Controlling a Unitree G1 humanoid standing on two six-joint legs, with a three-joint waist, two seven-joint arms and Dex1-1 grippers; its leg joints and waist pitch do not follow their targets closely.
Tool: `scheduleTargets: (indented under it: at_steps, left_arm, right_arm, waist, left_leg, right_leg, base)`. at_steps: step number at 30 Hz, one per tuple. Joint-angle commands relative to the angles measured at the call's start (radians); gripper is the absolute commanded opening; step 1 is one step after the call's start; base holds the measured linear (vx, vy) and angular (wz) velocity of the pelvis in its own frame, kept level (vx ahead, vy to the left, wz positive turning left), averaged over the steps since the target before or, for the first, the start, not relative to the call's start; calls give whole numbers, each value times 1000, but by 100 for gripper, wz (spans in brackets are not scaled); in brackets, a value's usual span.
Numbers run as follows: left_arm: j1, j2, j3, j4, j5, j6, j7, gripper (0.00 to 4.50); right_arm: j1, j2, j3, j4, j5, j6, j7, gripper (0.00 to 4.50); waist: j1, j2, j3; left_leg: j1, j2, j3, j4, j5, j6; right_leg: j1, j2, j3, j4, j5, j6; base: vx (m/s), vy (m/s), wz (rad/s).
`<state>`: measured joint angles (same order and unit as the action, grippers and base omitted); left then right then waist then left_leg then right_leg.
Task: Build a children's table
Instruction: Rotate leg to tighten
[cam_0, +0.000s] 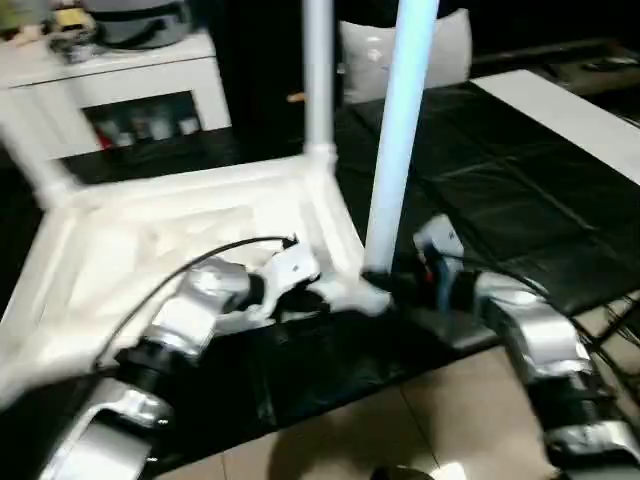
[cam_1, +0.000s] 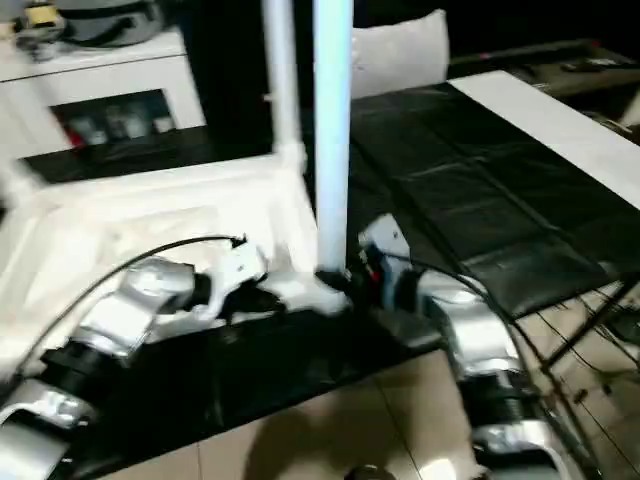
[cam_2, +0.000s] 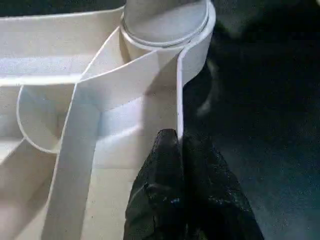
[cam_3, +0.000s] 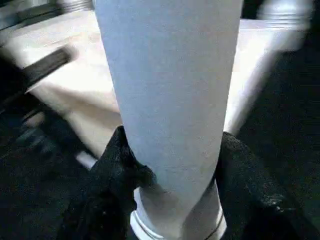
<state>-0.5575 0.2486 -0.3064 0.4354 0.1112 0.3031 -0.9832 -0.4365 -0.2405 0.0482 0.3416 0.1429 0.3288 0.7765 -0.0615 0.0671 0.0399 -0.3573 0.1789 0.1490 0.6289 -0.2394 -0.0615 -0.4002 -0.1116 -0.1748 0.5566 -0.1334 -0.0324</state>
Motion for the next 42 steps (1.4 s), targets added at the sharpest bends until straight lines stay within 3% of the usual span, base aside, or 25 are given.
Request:
scheduleTargets:
  at_steps: [1,3,5,7,9,11,15,16,17,25,26,30,34,42]
  left_arm:
    - [-4,-102,-48,-103,-47,7,17,0]
    - [-8,-114,-45,-102,-38,15,38,0]
    - [-9,-114,-45,-100,-34,14,42,0]
    - [-11,-107,-48,-97,-20,12,50,0]
    - [-11,-91,-48,-90,-9,3,51,0]
    - [-11,-78,-44,-86,-10,3,53,0]
    - [-18,-50,-42,-68,-9,-27,30,0]
    - [-20,-29,-45,-58,-11,-51,-4,0]
    - [-22,-18,-47,-51,-12,-65,-25,0]
    - [-32,85,-93,-9,-20,-208,-195,0]
    - [-33,95,-98,-7,-23,-222,-216,0]
    - [-38,140,-122,3,-24,-284,-310,0]
    - [-48,162,-148,3,-32,-329,-383,0]
    - [-57,158,-176,3,-49,-368,-449,0]
  right_arm:
    - [-50,98,37,35,-5,16,-101,189]
    - [-55,111,26,52,-14,-24,-129,189]
    - [-52,110,20,53,-3,-30,-115,189]
    - [-39,95,14,41,5,-36,-87,245]
    - [-22,73,0,24,21,-28,-58,262]
    - [-5,47,-9,5,39,-28,-19,278]
    - [23,-14,-15,-22,56,-45,64,309]
    - [37,-58,-17,-31,63,-56,122,321]
    - [43,-82,-19,-34,67,-61,154,327]
    - [48,-232,8,-63,105,-42,372,392]
    - [49,-248,20,-70,108,-34,403,398]
    - [51,-300,63,-86,116,-40,534,398]
    - [40,-300,78,-74,134,-68,588,382]
    - [32,-301,106,-79,146,-62,648,309]
  waist:
    - [6,-20,-68]
    - [-3,-19,-70]
    - [-3,-18,-74]
    - [0,-12,-77]
    - [4,-11,-76]
    - [19,-12,-76]
    - [47,-14,-73]
    - [55,-7,-73]
    - [58,-11,-72]
    - [81,-9,-72]
    - [86,-15,-74]
    - [105,-14,-75]
    - [118,-14,-73]
    - [128,-16,-74]
  left_leg:
    - [-22,33,-16,-73,-143,78]
    - [-28,31,-17,-71,-115,88]
    - [-30,33,-17,-69,-79,117]
    - [-29,38,-19,-67,-42,141]
    - [-29,41,-18,-67,-20,161]
    - [-23,44,-15,-66,-21,171]
    - [-18,46,-11,-68,-33,167]
    - [-16,45,-11,-70,-44,162]
    - [-15,46,-9,-70,-52,157]
    - [-13,47,-11,-72,-62,147]
    - [-14,50,-10,-72,-57,147]
    - [-11,55,-8,-70,-41,158]
    - [-7,56,-6,-73,-57,136]
    - [-10,55,-5,-73,-48,127]
  right_leg:
    - [69,-56,45,-80,-470,-52]
    - [71,-56,45,-74,-430,-71]
    - [74,-56,49,-65,-369,-89]
    - [73,-54,51,-56,-298,-113]
    - [73,-54,52,-51,-254,-135]
    - [72,-56,56,-50,-249,-149]
    - [69,-56,60,-51,-270,-147]
    - [69,-56,59,-52,-283,-144]
    - [69,-55,60,-54,-292,-135]
    - [68,-54,60,-52,-294,-134]
    - [69,-54,62,-50,-284,-135]
    - [64,-56,65,-43,-261,-145]
    - [62,-57,66,-46,-305,-141]
    - [64,-58,68,-44,-291,-143]
  base:
    - [0,0,0]
    - [0,0,0]
    - [0,0,0]
    - [0,0,0]
    - [0,0,0]
    - [0,0,0]
    - [0,0,0]
    - [0,0,0]
    - [0,0,0]
    - [0,0,0]
    - [0,0,0]
    - [0,0,0]
    - [0,0,0]
    - [0,0,0]
